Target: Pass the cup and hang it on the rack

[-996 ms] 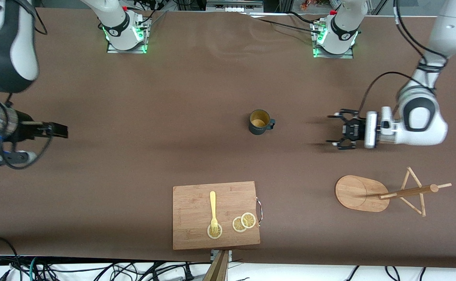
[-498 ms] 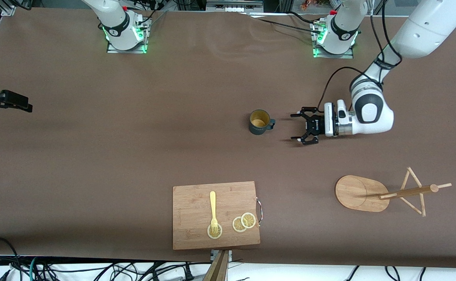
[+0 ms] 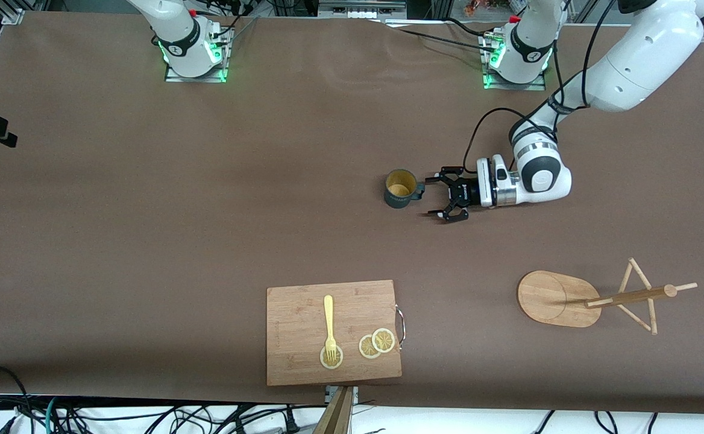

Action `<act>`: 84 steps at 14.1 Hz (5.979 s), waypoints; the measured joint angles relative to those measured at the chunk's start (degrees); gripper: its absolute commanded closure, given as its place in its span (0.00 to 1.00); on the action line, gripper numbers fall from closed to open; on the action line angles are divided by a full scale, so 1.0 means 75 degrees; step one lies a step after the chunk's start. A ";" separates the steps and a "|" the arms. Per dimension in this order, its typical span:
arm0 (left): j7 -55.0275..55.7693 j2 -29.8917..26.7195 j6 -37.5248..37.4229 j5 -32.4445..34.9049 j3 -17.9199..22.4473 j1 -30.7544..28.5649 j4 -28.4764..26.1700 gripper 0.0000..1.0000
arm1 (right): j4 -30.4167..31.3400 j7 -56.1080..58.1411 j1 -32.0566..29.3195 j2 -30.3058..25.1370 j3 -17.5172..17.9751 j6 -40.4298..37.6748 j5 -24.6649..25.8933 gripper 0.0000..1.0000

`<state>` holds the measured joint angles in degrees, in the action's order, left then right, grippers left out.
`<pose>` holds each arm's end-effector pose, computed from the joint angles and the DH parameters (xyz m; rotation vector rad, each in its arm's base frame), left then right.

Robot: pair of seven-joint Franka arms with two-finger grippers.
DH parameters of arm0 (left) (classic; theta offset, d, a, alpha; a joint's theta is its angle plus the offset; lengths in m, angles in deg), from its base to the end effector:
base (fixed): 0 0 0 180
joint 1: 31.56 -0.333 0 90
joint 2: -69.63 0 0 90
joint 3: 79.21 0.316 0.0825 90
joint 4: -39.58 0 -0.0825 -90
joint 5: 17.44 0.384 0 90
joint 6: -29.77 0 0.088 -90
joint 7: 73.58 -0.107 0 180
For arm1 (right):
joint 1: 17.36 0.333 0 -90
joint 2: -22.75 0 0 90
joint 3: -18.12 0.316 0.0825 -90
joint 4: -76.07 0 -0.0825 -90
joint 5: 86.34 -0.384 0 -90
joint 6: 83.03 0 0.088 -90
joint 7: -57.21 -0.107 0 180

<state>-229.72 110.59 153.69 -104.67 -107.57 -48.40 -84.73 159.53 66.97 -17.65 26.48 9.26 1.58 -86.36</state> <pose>0.4830 -0.1656 0.0943 1.4845 -1.2957 1.0509 0.5586 -0.0867 0.6338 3.1385 0.0169 -0.0710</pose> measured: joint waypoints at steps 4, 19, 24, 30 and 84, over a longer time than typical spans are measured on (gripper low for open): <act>-0.0073 0.0003 0.0031 -0.0036 0.0039 0.0103 0.0023 0.72 | 0.0179 -0.0334 -0.0077 -0.0114 0.0609 0.0024 0.0308 0.00; 0.0382 0.0058 0.0023 -0.0040 0.0060 0.0089 0.0051 0.87 | 0.0221 -0.0602 -0.0133 -0.0006 0.0680 0.0054 0.0367 0.00; 0.2809 -0.0851 -0.0422 0.0554 0.0066 -0.0170 0.0139 0.87 | 0.0221 -0.0607 -0.0133 -0.0004 0.0680 0.0062 0.0367 0.00; 0.5460 -0.1322 -0.2071 0.2065 0.0152 -0.2141 0.0139 0.89 | 0.0221 -0.0616 -0.0133 0.0000 0.0680 0.0069 0.0367 0.00; 1.7181 0.1979 -0.5858 0.4963 0.0465 -0.5070 0.6332 0.00 | 0.0221 -0.0570 -0.0133 0.0030 0.0692 0.0119 0.0367 0.00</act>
<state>-100.86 125.44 109.76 -67.44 -104.08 -86.42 -37.24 161.19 62.70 -18.65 26.71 14.45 2.48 -83.61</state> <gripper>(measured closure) 0.000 0.000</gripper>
